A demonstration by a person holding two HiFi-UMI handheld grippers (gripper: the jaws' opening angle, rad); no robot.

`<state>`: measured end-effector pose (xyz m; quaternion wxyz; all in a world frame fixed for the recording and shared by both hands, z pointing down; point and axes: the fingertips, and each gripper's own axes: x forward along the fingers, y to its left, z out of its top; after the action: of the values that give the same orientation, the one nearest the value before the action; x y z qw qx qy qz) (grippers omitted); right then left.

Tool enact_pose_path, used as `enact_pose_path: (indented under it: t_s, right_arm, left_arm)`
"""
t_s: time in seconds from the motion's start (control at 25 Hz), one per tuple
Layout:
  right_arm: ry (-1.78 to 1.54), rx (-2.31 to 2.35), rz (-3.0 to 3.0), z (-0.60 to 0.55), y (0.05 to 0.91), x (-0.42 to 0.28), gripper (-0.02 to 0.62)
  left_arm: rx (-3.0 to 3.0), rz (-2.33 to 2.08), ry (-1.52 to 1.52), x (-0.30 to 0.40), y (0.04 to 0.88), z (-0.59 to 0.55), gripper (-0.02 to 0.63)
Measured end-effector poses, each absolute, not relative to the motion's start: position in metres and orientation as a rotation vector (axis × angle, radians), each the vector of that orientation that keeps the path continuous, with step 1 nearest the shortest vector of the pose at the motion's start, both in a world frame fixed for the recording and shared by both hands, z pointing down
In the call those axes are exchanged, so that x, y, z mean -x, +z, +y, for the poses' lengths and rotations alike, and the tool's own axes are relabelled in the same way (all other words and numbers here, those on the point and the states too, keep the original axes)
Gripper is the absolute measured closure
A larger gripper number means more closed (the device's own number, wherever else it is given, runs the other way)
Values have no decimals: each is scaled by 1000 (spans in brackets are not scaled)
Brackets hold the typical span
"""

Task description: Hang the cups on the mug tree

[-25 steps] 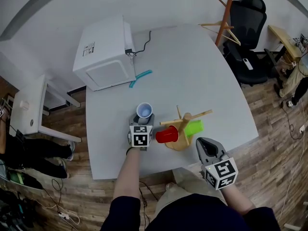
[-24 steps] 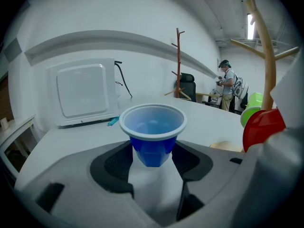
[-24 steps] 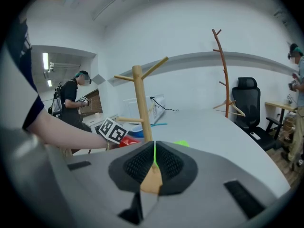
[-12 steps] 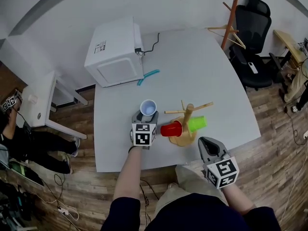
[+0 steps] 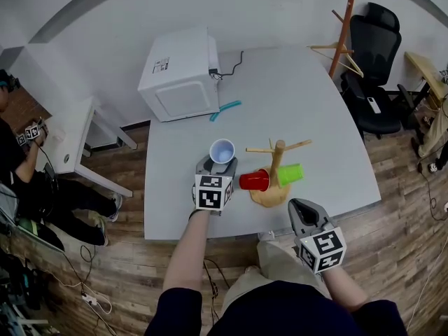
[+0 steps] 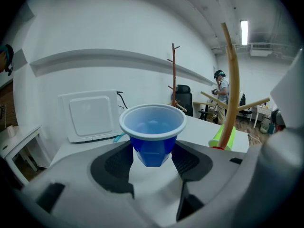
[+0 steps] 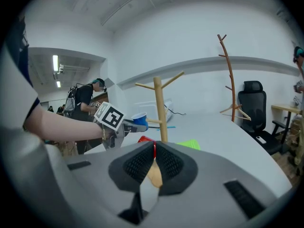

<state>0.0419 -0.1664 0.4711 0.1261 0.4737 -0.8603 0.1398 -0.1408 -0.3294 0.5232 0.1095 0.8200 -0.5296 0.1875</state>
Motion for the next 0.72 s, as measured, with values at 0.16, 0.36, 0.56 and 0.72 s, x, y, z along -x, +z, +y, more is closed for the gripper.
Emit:
enact_pose_path:
  t_s: [0.16, 0.36, 0.56, 0.72]
  right_arm:
    - [398, -1375, -2516, -160, 469, -40, 561]
    - [389, -1370, -2534, -151, 467, -36, 561]
    - [379, -1366, -2549, -139, 464, -31, 561]
    - [374, -1375, -2557, -133, 461, -30, 561]
  left_arm:
    - [-2436, -1548, 526, 136, 502, -319, 342]
    - [-2483, -1532, 510, 126, 474, -304, 343]
    - [-2515, -1537, 518, 122, 453, -295, 344]
    - [-2521, -1547, 526, 124, 445, -291, 344]
